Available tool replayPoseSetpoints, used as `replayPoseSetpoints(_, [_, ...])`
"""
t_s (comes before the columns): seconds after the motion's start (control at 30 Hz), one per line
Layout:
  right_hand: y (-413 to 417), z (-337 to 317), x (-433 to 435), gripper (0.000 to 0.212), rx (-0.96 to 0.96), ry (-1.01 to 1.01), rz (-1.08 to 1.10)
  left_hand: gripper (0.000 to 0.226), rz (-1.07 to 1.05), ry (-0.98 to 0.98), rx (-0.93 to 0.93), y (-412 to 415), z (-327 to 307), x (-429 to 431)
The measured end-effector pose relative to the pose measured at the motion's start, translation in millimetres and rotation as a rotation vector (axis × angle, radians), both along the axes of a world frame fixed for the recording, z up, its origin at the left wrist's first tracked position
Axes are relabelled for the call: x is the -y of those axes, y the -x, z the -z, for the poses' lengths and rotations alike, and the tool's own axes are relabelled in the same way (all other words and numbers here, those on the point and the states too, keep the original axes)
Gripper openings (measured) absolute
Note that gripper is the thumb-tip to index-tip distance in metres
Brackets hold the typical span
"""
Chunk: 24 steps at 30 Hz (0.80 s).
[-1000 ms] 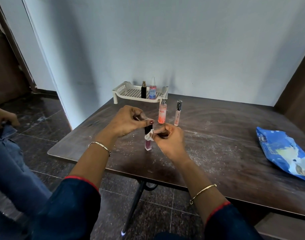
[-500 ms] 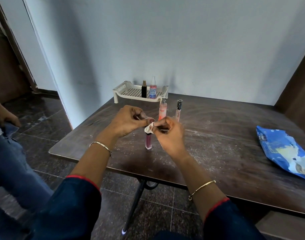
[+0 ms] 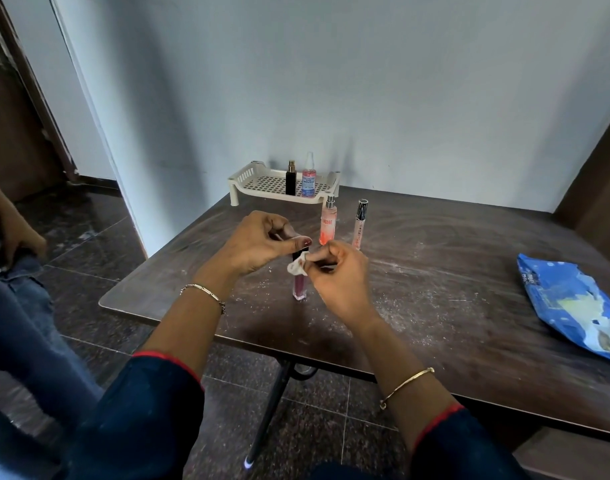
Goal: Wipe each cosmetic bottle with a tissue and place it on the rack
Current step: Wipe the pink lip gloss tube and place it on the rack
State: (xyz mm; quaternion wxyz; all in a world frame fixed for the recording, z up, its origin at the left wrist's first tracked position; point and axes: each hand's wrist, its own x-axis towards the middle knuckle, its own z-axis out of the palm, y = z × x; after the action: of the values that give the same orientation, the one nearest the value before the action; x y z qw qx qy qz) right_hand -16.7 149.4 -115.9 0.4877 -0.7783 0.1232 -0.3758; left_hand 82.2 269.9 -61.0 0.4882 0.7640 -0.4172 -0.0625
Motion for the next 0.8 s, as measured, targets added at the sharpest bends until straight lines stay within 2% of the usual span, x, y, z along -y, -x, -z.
replayPoseSetpoints(0.1, [0.0,2.7,4.1,0.028,-0.014,0.006,0.001,0.018,-0.001,-0.006,0.001,-0.3,-0.9,0.1])
replayPoseSetpoints(0.33, [-0.3,7.5,5.1,0.010,-0.057,-0.014,0.027,0.017,0.001,-0.003,-0.010,0.7,-0.6,0.3])
replayPoseSetpoints(0.47, [-0.1,7.5,1.6,0.011,-0.046,0.073,0.035,0.019,0.003,-0.006,-0.010,-0.4,-0.5,-0.1])
replayPoseSetpoints(0.67, [-0.1,8.3,7.8,0.010,-0.089,-0.005,0.040,0.017,0.011,-0.003,-0.030,-1.1,-0.7,1.0])
replayPoseSetpoints(0.8, [1.4,7.9,2.0,0.010,-0.072,0.031,0.058,0.021,0.002,0.006,-0.029,-2.3,1.1,1.1])
